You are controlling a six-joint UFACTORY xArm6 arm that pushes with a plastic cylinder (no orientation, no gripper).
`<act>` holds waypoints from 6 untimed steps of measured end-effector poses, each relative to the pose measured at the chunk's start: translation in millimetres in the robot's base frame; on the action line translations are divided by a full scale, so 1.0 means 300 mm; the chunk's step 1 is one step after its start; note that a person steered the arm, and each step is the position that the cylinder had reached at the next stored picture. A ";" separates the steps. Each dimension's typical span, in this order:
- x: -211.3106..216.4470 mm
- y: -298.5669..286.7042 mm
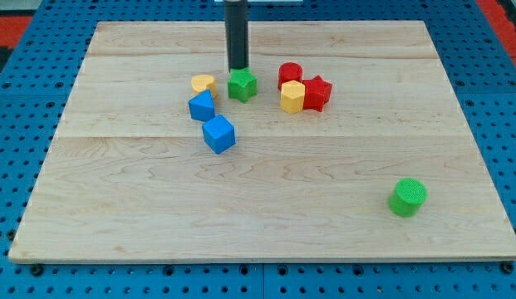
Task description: Push the green star into the green circle
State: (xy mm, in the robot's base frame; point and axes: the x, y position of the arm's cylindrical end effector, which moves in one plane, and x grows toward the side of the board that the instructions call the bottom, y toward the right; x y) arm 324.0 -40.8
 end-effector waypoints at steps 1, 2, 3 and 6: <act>0.113 0.009; 0.221 0.124; 0.313 0.287; 0.400 0.113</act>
